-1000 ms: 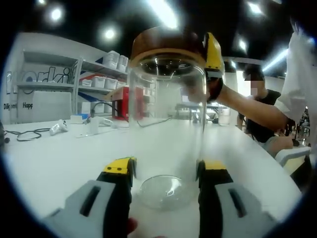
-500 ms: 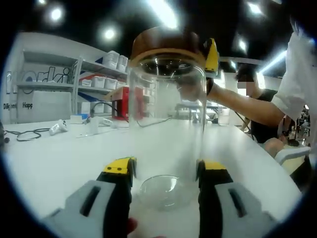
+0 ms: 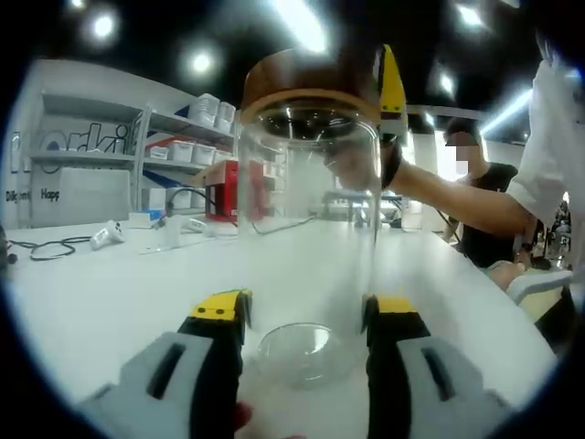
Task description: Clamp the coffee can twist off the lid put the lid on the table pick up the lid cover the can tighten the lid
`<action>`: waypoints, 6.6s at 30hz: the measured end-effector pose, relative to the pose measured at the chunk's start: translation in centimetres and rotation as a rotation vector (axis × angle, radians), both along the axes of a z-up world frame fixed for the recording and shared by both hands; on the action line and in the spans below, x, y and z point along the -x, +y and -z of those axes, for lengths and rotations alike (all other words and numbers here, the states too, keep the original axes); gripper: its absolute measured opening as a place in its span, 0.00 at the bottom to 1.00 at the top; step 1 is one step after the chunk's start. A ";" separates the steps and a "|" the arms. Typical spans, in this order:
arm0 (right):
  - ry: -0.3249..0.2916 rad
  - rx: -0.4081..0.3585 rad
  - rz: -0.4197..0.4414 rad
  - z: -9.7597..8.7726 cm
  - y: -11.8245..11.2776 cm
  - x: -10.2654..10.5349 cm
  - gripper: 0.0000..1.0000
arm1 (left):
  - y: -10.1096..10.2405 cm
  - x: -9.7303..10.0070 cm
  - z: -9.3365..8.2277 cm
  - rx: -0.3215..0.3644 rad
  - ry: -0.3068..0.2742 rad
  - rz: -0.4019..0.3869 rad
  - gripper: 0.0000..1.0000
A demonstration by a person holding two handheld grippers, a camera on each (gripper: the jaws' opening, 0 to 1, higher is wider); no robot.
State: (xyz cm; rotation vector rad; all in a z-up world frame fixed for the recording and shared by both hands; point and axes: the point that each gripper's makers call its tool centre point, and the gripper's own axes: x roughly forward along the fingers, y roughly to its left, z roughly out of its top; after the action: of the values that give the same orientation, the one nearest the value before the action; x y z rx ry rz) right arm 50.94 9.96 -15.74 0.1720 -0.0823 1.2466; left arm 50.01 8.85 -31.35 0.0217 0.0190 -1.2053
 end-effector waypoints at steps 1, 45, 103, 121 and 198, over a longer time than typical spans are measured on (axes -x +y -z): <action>0.014 -0.018 0.046 -0.2 -0.6 -0.6 0.52 | 0.0 0.0 0.0 0.000 0.000 0.000 0.44; -0.075 0.167 1.356 0.2 -1.0 1.6 0.57 | 0.0 0.0 0.0 0.000 0.001 0.002 0.44; 0.043 0.208 1.276 3.1 -0.3 -0.7 0.54 | 0.0 0.0 0.0 -0.001 0.000 -0.002 0.43; 0.024 0.210 1.200 3.0 -0.1 -0.7 0.54 | 0.0 -0.1 0.0 -0.001 0.001 0.000 0.43; -0.023 0.178 0.529 3.2 1.0 0.1 0.54 | 0.0 0.2 0.0 0.001 0.002 0.005 0.43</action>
State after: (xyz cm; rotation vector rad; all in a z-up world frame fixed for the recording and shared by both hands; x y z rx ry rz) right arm 50.89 10.99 -18.98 -0.0208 -0.0329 0.7225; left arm 49.82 8.81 -31.36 0.0200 0.0200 -1.2100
